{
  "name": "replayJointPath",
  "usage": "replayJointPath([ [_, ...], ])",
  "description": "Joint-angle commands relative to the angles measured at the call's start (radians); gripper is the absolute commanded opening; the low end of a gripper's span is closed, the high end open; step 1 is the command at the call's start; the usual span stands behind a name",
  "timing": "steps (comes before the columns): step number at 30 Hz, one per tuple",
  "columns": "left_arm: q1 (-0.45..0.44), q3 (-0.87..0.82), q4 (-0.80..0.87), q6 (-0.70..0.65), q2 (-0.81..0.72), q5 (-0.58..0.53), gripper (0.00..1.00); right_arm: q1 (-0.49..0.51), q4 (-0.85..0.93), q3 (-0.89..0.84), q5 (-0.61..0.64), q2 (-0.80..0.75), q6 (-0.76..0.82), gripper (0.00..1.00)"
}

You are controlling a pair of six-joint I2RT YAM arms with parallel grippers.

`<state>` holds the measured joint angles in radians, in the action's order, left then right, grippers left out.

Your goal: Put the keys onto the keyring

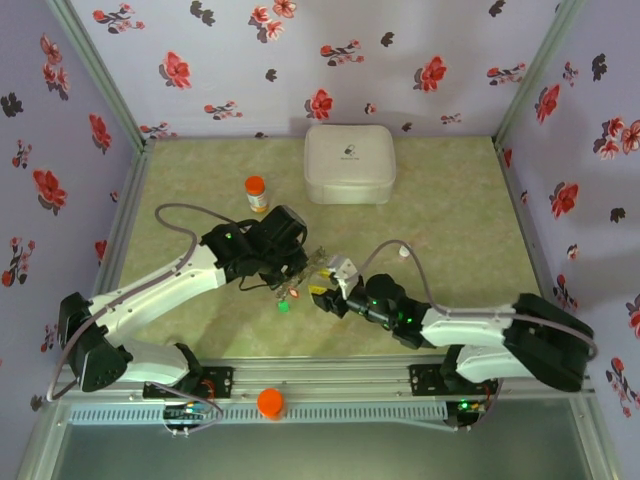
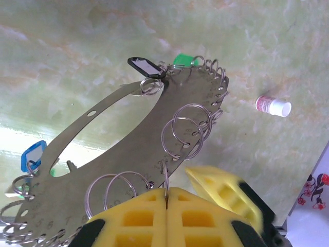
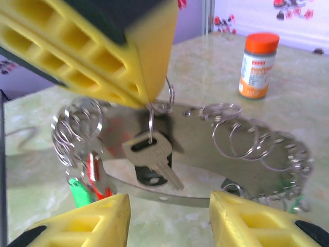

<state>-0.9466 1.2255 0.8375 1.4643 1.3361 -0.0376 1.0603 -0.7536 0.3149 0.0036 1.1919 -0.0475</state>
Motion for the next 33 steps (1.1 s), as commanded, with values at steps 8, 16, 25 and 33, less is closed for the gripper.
replayJointPath([
  [8,0.017,0.014,-0.005,0.152,0.001,0.077,0.00,0.014,0.133,0.042,0.001,-0.147,0.372,0.35],
  [16,0.019,-0.001,-0.031,0.192,0.000,0.105,0.00,0.016,0.059,0.084,-0.029,-0.059,0.320,0.34],
  [25,0.019,-0.017,-0.041,0.215,-0.011,0.114,0.00,0.015,0.000,0.095,0.023,-0.004,0.308,0.26],
  [33,0.019,-0.016,-0.046,0.217,-0.011,0.119,0.00,0.015,0.004,0.083,0.014,0.000,0.290,0.09],
])
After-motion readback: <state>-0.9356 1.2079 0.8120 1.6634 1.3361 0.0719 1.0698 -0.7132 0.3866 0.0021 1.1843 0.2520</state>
